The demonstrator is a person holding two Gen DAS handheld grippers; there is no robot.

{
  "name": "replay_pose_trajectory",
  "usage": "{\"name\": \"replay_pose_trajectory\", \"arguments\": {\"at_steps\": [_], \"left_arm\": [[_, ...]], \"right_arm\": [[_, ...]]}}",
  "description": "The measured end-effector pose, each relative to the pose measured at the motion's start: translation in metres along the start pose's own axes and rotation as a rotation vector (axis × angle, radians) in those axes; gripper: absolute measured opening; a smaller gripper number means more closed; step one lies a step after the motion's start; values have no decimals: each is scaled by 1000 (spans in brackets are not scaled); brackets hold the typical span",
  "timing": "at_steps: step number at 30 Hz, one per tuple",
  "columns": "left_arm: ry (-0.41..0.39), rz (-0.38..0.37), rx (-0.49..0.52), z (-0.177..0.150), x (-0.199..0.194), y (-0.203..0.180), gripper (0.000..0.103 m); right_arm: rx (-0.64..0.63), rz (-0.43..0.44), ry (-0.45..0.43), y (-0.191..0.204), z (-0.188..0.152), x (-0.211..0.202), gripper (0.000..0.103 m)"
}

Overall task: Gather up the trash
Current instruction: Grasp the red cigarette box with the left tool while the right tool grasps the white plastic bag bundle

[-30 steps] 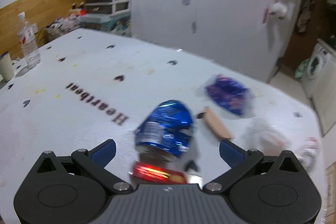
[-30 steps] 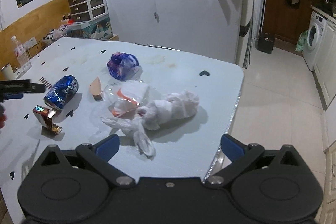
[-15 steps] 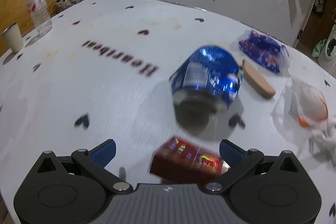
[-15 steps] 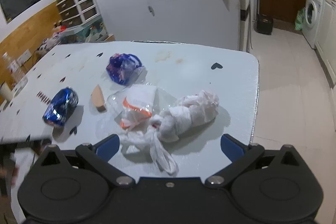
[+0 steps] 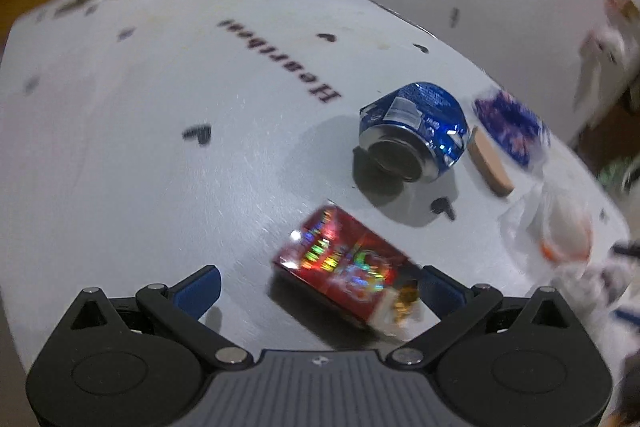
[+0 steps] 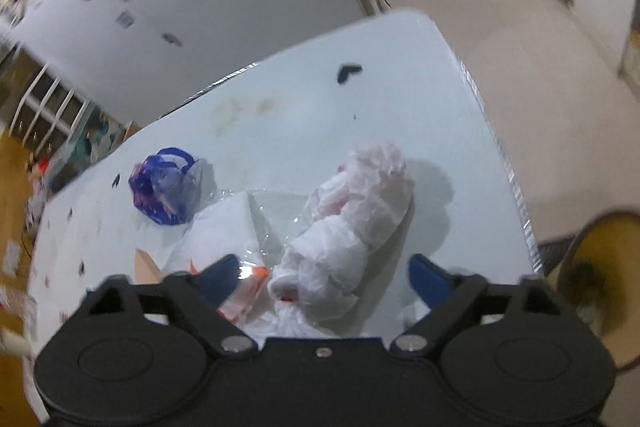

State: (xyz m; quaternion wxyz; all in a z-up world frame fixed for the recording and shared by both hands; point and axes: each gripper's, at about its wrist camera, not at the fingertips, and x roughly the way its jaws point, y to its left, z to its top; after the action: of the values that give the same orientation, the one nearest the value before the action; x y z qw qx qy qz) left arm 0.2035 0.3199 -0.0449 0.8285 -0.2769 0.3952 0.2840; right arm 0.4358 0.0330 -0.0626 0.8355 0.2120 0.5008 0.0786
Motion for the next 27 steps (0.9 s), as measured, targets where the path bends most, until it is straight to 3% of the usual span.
{"name": "replay_pose_trajectory", "arguments": {"at_steps": [1, 3, 5, 13, 18, 23, 25, 27], "left_arm": [[7, -5, -47, 0, 0, -2, 103], [22, -16, -111, 0, 2, -6, 103], [36, -18, -169, 1, 5, -11, 103], [85, 54, -368, 10, 21, -18, 102], [62, 103, -367, 18, 26, -19, 89], [64, 129, -278, 20, 28, -25, 75], [61, 120, -229, 20, 28, -27, 67], [60, 100, -184, 19, 28, -29, 65]], "right_arm": [[27, 10, 13, -1, 0, 4, 75], [51, 11, 30, -3, -3, 8, 57], [24, 11, 38, -2, -5, 8, 51], [-239, 4, 42, 0, -19, -12, 49], [-442, 26, 67, -3, -31, -28, 49], [-565, 76, 129, -9, -46, -46, 49], [-608, 90, 156, -12, -53, -52, 49], [-640, 108, 181, -15, -61, -59, 49]]}}
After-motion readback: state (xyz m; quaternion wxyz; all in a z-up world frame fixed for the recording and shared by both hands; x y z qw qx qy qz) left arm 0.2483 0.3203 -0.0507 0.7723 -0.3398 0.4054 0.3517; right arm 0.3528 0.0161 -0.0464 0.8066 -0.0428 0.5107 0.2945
